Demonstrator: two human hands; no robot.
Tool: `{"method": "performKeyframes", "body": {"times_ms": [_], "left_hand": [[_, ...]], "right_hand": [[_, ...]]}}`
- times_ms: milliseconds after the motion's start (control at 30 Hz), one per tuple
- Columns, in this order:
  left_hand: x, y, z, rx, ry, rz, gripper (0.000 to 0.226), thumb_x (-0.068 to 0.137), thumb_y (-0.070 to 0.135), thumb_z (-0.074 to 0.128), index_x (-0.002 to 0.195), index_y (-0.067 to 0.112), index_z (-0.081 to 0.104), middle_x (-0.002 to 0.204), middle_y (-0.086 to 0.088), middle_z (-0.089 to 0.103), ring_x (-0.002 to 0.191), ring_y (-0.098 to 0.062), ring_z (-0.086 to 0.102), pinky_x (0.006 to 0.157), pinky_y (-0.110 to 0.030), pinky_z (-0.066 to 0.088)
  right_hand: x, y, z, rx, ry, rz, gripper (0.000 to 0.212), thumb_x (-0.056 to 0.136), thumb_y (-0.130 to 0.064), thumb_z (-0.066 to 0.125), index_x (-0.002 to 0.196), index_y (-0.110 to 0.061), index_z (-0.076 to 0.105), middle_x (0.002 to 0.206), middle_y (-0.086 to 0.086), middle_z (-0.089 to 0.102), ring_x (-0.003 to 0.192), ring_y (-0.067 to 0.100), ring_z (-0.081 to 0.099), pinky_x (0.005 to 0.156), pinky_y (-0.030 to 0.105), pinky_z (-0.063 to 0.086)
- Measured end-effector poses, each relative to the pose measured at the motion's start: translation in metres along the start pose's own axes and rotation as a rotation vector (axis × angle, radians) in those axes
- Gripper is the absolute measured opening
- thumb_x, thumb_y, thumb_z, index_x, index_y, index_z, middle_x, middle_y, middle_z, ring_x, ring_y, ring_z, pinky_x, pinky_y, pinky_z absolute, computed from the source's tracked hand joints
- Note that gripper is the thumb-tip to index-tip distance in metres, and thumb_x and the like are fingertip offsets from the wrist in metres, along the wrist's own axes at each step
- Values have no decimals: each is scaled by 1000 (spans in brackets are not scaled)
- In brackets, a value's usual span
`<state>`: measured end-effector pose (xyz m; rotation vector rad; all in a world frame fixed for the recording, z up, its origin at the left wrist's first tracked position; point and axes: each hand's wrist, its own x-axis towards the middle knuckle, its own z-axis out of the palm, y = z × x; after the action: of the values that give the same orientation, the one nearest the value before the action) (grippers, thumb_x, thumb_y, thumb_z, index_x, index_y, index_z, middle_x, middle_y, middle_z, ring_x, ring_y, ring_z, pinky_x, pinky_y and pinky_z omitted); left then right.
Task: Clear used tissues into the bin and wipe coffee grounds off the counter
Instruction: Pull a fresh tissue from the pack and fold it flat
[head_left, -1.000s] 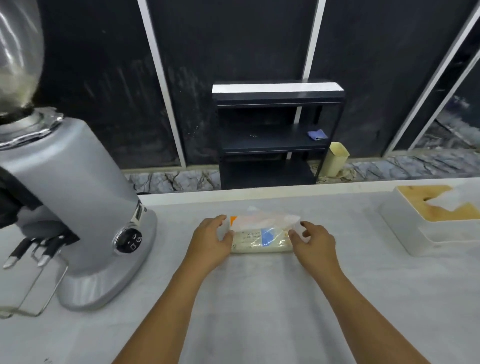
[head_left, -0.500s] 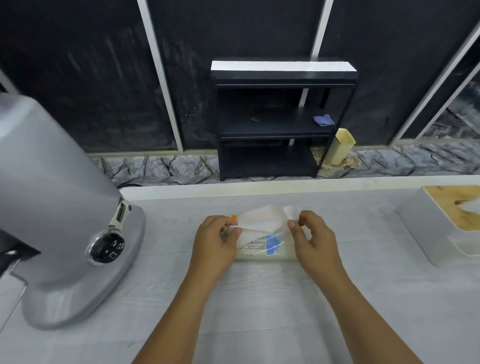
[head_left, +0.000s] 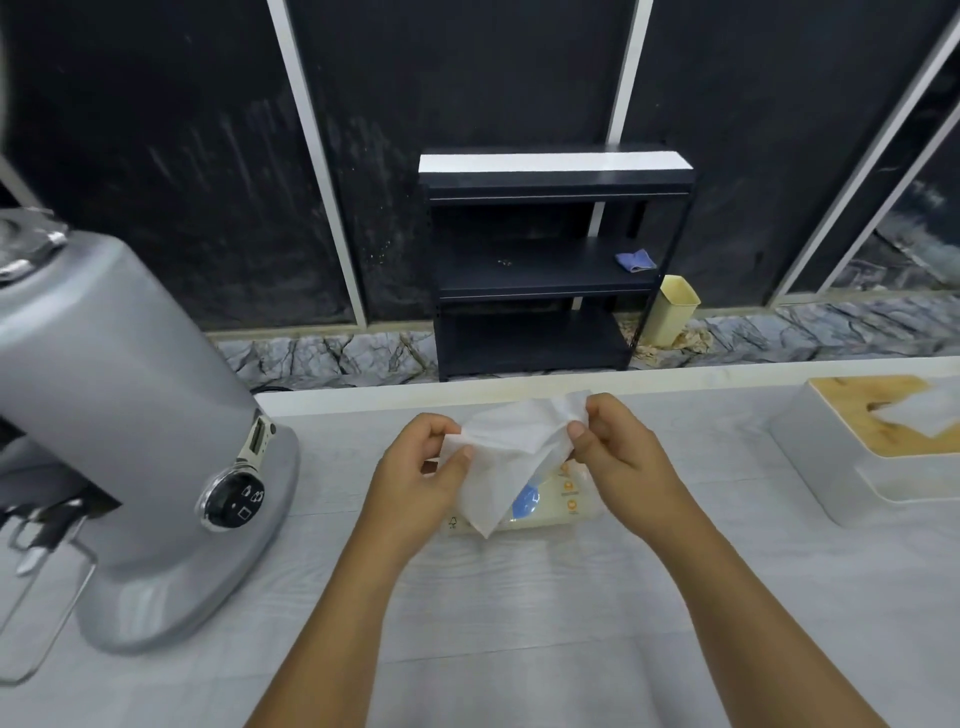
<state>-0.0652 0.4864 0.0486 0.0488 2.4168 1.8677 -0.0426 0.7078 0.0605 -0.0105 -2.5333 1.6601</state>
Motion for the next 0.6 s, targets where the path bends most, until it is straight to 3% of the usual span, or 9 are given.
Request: {"method": "performKeyframes", "body": {"times_ms": [67,133,267,433,533,600], "left_hand": [[-1,8,-1,-35,-8,19,12,94,23,64,97,34,59,96,0,75,92,-26,69,72,-39,55],[-1,15,-1,2,37,55,16,93,22,65,95,36,59,91,-4,75,90,-27,69,77,-43,56],[0,31,-5,13,105,156,22,93,18,66,99,38,60,91,4,74,87,-14,70,74,-29,56],[-4,54,-10,-76,106,270,35,94,11,63,116,38,64,102,4,74,93,-9,71,76,-21,55],[-12,66,-13,-113,132,296,40,95,14,63,120,46,66,101,-4,73,86,-15,70,78,-28,58],[-21,71,-14,-194,147,286,36,96,15,64,116,44,71,105,12,76,90,-7,71,77,-21,57]], "right_hand": [[1,-6,-1,63,24,50,10,100,-25,53,101,-24,63,97,-3,73,93,16,70,83,43,59],[2,-14,-1,111,60,81,10,98,-20,55,96,-19,65,93,0,74,89,17,71,84,46,60],[5,-34,-5,164,123,113,11,96,-18,58,87,-14,63,85,2,72,85,23,71,82,51,60],[6,-57,-13,217,153,58,11,97,-24,57,101,-20,66,101,1,74,95,22,71,85,51,59],[-2,-66,-18,283,160,33,33,91,-31,65,123,-28,55,114,0,72,103,20,70,86,49,59],[-12,-70,-21,352,99,55,59,86,-20,73,136,-31,43,115,2,73,101,21,72,84,48,60]]}}
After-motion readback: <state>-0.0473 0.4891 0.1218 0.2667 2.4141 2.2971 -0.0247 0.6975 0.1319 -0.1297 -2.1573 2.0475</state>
